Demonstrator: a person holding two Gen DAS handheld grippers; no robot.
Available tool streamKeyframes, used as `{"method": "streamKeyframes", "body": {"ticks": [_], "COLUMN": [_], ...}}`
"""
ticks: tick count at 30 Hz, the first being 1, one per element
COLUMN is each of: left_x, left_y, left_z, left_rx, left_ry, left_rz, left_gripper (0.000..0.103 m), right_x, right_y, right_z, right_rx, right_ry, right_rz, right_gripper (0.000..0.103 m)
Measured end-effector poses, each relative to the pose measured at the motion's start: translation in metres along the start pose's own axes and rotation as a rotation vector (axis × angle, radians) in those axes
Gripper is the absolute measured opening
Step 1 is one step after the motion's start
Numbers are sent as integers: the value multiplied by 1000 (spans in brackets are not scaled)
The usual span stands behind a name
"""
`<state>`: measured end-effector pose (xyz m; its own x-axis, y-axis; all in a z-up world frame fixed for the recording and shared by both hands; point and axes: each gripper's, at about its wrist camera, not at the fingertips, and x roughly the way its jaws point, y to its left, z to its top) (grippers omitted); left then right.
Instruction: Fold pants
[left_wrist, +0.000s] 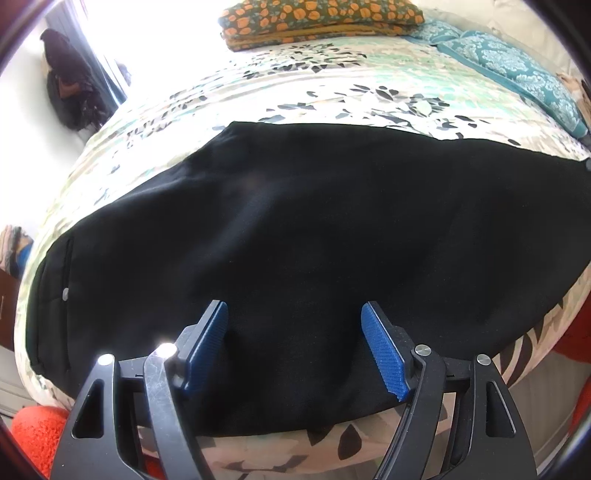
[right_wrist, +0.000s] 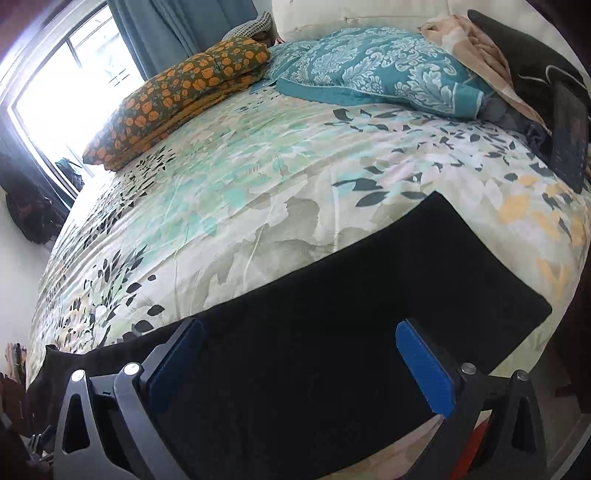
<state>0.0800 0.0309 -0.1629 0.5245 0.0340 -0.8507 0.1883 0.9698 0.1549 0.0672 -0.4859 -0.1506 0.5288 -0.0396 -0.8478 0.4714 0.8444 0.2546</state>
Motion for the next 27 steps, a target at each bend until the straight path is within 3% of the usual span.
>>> {"method": "streamKeyframes", "body": {"ticks": [1, 5, 12, 20, 23, 27], "left_x": [-2, -7, -4, 3, 3, 4], "left_y": [-2, -5, 1, 4, 7, 15], "left_z": [0, 0, 0, 0, 1, 2], "left_rx": [5, 24, 3, 9, -8, -37], "left_ry": [-7, -21, -7, 17, 19, 23], "left_rz": [-5, 4, 23, 28, 24, 7], "left_gripper": [77, 77, 77, 77, 77, 77], "right_x": [8, 9, -24, -15, -23, -60], "right_y": [-7, 2, 25, 35, 25, -30], "right_z": [-3, -1, -5, -13, -2, 36], "right_rx": [22, -62, -128, -145, -109, 66], "right_ry": [39, -3, -137, -109, -89, -136], "right_rz": [-1, -44, -14, -25, 40, 150], "right_gripper": [103, 103, 103, 103, 103, 103]}}
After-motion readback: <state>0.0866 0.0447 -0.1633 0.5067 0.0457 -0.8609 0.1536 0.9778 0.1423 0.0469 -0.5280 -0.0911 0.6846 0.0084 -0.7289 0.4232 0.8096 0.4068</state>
